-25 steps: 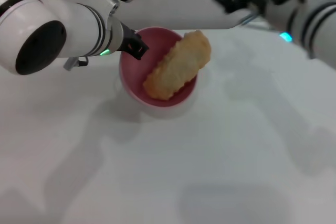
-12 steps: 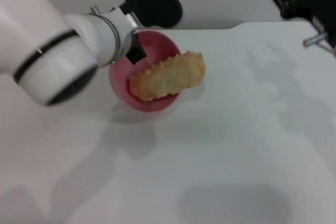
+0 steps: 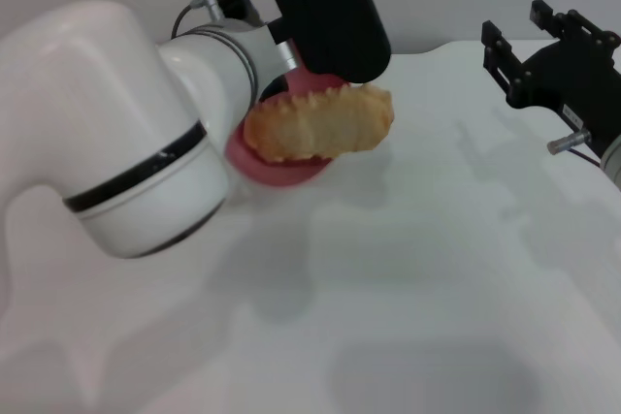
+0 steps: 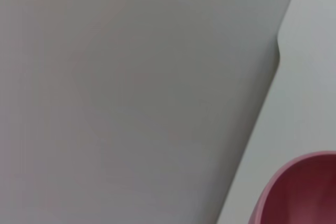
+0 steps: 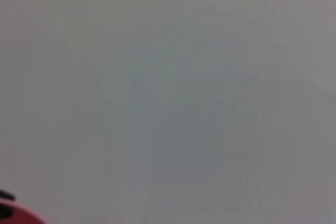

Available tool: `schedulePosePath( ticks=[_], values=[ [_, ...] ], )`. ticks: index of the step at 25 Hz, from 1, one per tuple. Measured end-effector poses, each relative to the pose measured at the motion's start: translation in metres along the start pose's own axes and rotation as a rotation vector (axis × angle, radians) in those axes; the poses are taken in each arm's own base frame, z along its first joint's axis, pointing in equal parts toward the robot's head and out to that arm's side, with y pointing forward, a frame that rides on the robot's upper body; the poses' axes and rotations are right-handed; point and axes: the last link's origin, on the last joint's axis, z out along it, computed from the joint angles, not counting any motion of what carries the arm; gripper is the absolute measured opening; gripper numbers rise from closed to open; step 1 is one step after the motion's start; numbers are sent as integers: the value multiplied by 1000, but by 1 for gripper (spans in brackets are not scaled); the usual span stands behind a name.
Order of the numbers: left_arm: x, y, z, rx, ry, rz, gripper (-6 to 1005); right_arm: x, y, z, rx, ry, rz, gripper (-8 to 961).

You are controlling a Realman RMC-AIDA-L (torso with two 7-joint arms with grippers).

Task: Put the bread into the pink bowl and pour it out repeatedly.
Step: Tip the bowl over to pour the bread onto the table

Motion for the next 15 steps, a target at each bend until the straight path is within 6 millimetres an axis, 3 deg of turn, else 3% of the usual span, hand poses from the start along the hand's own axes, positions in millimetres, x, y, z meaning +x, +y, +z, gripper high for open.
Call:
schedulePosePath(
  ticks=[15],
  values=[
    [14,22,-18,125,33,276,49,-3,-3,-2,-5,-34,22,553]
  ],
)
